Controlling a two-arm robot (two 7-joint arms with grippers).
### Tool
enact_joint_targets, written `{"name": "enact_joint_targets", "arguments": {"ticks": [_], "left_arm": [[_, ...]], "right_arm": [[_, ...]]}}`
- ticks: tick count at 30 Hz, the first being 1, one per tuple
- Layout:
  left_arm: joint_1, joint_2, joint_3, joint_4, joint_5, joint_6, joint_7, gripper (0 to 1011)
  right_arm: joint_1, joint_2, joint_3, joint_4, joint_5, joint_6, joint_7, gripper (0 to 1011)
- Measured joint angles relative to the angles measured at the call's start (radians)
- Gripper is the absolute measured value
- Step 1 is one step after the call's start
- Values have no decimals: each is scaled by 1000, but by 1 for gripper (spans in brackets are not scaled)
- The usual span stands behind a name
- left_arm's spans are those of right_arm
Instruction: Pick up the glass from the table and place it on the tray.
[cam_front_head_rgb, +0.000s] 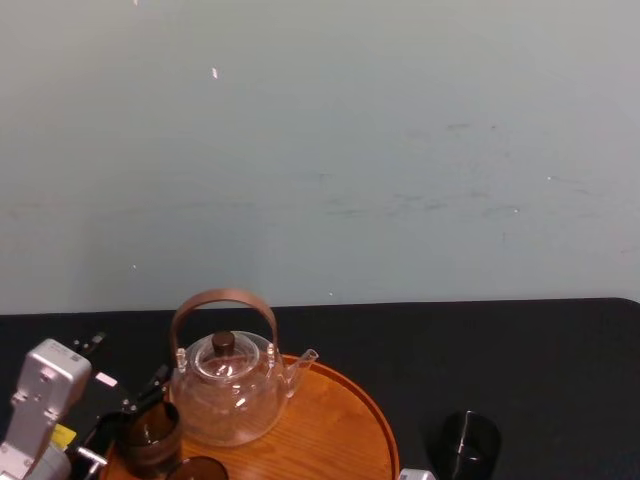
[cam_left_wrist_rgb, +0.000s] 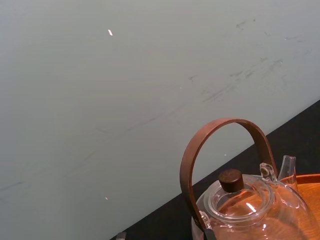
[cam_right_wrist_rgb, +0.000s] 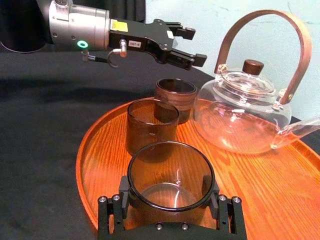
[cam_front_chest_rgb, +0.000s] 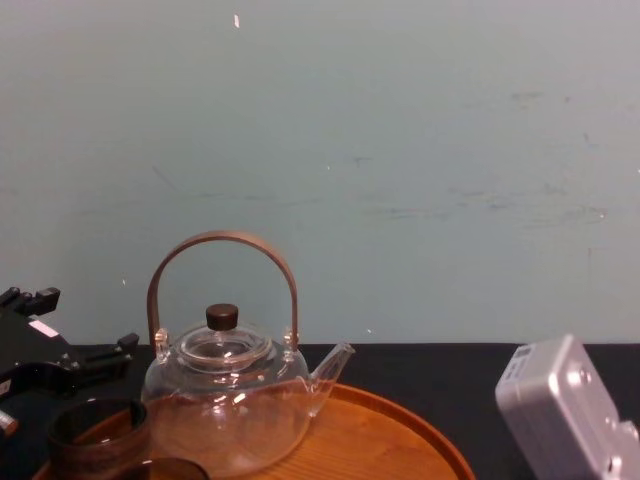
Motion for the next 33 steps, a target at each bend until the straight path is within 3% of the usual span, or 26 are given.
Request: {"name": "enact_joint_targets", "arguments": {"ticks": [17,22,33], "left_arm": [[0,0,0,0,0,0,0,1001],[0,0,0,0,0,0,0,1001],[0,0,0,0,0,0,0,1001]], "right_arm": [[6,-8,1,21,15,-11,5,912],[5,-7,1,20,15,-11,5,1002],[-4,5,5,2,31,-27,20,1002]]}}
